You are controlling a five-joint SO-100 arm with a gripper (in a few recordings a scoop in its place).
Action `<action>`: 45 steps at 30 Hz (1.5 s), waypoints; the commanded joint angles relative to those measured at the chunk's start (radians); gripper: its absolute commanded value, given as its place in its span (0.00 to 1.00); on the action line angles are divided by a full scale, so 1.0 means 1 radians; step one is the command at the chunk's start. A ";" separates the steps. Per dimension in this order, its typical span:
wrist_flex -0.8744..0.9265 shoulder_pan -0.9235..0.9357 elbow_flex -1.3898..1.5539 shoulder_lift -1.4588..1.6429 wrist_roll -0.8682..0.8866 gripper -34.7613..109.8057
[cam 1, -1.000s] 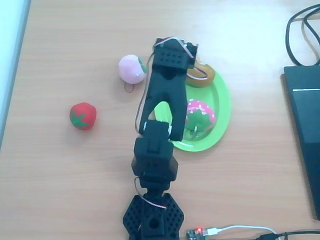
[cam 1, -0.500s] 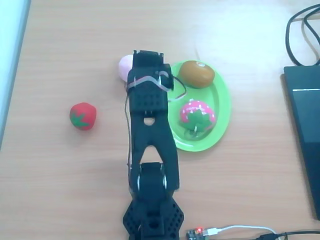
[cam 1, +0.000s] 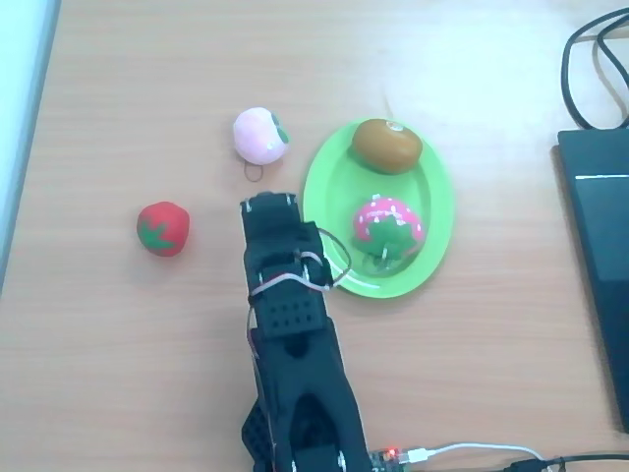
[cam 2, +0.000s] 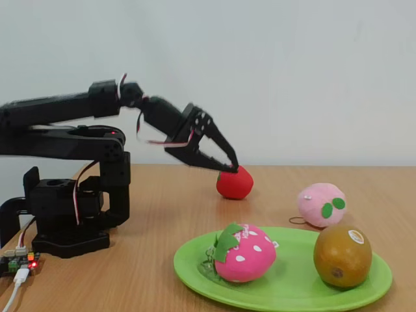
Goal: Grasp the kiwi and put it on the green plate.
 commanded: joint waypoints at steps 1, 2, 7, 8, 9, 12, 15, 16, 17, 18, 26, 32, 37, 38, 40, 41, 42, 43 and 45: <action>-0.011 0.000 0.098 0.084 -0.026 0.18; -0.008 0.000 0.118 0.106 -0.025 0.18; 0.006 -0.005 0.209 0.169 -0.018 0.18; 0.012 -0.002 0.219 0.169 -0.009 0.18; 0.021 0.003 0.230 0.169 0.002 0.18; 0.091 0.006 0.244 0.169 0.029 0.18; 0.137 0.018 0.264 0.169 0.038 0.18; 0.155 0.020 0.268 0.169 0.037 0.18; 0.178 0.020 0.275 0.169 0.034 0.18; 0.201 0.021 0.273 0.169 0.038 0.18; 0.408 -0.008 0.224 0.169 0.015 0.18; 0.408 -0.003 0.224 0.169 0.009 0.18; 0.408 0.002 0.224 0.169 0.014 0.18; 0.408 0.002 0.224 0.169 0.014 0.19; 0.408 0.003 0.224 0.169 0.014 0.21; 0.408 0.003 0.224 0.169 0.014 0.21; 0.408 0.003 0.224 0.169 0.014 0.21; 0.408 0.003 0.224 0.169 0.014 0.21; 0.408 0.003 0.224 0.169 0.014 0.21</action>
